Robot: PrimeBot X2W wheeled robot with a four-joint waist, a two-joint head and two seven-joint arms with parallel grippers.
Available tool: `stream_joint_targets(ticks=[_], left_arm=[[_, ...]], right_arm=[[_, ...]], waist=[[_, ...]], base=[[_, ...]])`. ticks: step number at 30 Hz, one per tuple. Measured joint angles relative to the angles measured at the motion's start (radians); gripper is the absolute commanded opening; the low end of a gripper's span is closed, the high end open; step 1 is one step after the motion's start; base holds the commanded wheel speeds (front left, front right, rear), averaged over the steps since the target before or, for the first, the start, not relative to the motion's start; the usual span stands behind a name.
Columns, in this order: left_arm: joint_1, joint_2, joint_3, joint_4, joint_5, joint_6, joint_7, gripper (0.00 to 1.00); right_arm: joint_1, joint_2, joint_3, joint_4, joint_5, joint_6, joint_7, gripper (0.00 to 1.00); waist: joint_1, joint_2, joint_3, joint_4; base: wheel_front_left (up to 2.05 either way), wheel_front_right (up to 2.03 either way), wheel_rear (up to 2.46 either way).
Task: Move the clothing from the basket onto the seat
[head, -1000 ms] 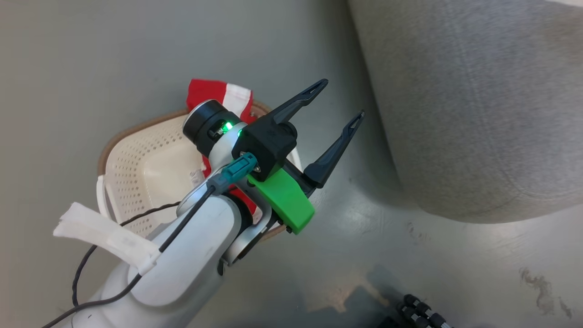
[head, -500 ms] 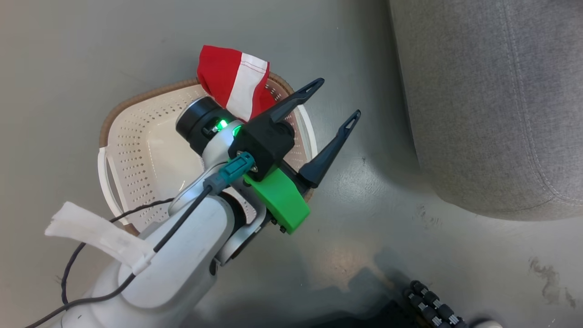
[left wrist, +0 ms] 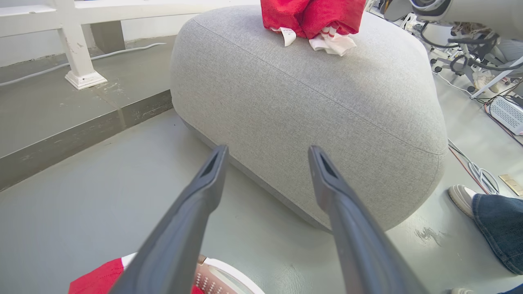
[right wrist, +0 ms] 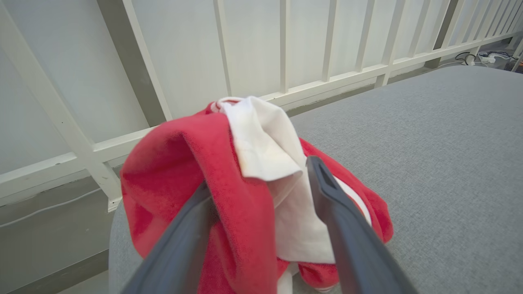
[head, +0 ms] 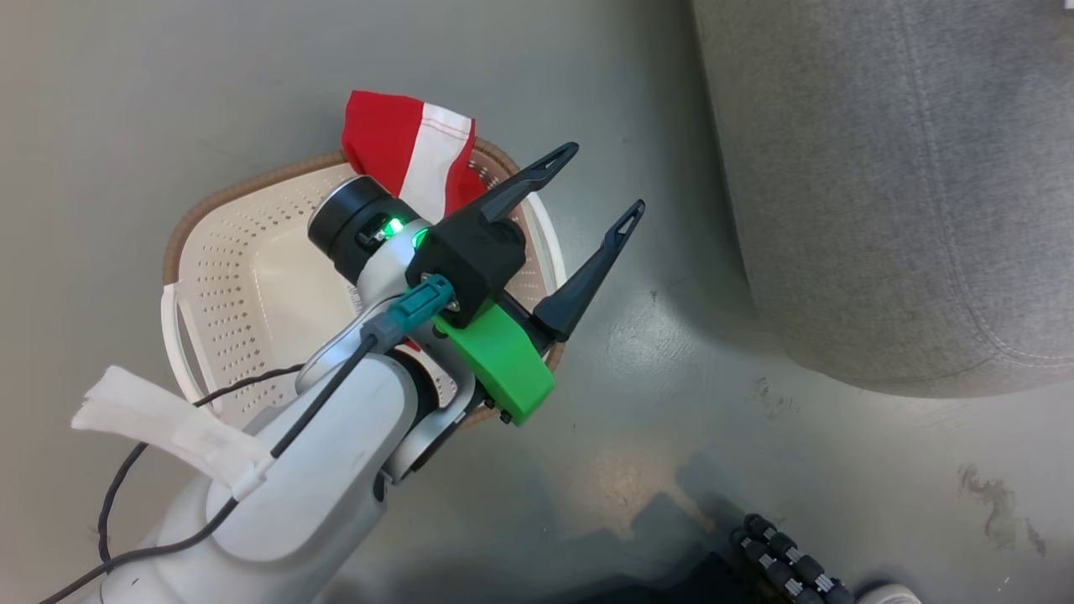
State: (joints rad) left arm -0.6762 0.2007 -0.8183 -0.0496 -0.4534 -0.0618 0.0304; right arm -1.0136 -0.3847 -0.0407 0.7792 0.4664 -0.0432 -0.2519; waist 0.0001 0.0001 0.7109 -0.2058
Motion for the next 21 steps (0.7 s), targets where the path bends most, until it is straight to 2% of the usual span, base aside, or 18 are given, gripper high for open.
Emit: stream_joint_targets(ticks=[5,10,15,21], left_arm=[[0.000,0.002,0.007,0.015,-0.002,-0.001,-0.022,1.00],[0.001,0.009,0.023,0.041,-0.012,-0.009,-0.048,1.00],[0.006,0.017,0.048,0.069,-0.026,-0.009,-0.084,1.00],[0.046,0.020,0.062,0.105,-0.041,-0.009,-0.119,1.00]], right_arm=[[0.026,0.015,0.008,0.010,-0.002,0.030,-0.001,1.00],[0.080,0.043,0.022,-0.032,-0.047,0.066,-0.002,1.00],[0.143,0.053,0.022,-0.078,-0.071,0.087,-0.002,1.00],[0.208,0.059,0.031,-0.113,-0.110,0.097,-0.002,1.00]], waist=[[0.0000,0.0000,-0.020,-0.013],[0.0000,0.0000,-0.053,-0.029],[-0.0001,0.0000,-0.097,-0.047],[-0.0001,0.0000,-0.156,-0.059]], base=[[0.00,0.00,0.00],[0.00,0.00,0.00],[0.00,0.00,0.00],[0.00,0.00,0.00]])
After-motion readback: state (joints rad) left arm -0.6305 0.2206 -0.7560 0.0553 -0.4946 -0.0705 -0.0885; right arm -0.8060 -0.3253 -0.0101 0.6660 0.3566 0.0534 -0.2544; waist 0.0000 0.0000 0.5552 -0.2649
